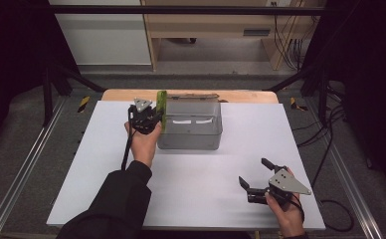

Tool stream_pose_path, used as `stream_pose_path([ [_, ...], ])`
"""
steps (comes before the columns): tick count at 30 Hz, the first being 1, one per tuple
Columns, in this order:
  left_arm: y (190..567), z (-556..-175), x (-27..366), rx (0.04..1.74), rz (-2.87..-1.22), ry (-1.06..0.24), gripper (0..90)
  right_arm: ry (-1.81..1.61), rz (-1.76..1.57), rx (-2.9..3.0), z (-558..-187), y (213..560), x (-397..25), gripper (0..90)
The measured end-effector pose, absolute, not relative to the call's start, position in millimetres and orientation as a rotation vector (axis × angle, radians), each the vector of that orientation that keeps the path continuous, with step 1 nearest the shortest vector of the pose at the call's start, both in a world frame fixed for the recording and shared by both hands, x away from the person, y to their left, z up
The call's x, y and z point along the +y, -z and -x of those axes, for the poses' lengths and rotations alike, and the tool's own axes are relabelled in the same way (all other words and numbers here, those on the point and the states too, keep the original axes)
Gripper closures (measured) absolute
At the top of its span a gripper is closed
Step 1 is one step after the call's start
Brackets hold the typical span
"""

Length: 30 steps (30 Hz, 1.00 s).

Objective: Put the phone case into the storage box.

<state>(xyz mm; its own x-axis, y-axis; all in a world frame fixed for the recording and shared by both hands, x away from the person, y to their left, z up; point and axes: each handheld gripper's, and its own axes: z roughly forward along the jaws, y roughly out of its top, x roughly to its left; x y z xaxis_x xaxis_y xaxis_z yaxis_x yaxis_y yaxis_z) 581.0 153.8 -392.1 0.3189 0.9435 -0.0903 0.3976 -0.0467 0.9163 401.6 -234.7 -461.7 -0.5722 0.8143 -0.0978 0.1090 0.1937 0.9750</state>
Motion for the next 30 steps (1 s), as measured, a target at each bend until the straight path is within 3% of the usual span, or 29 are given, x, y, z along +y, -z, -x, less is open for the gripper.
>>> stream_pose_path([
  [30, 399.1, -582.2, 153.5, 1.255, -1.634, -0.680, 77.4, -1.419, -0.862, 1.853, -402.8, 462.6, -233.2, 3.8],
])
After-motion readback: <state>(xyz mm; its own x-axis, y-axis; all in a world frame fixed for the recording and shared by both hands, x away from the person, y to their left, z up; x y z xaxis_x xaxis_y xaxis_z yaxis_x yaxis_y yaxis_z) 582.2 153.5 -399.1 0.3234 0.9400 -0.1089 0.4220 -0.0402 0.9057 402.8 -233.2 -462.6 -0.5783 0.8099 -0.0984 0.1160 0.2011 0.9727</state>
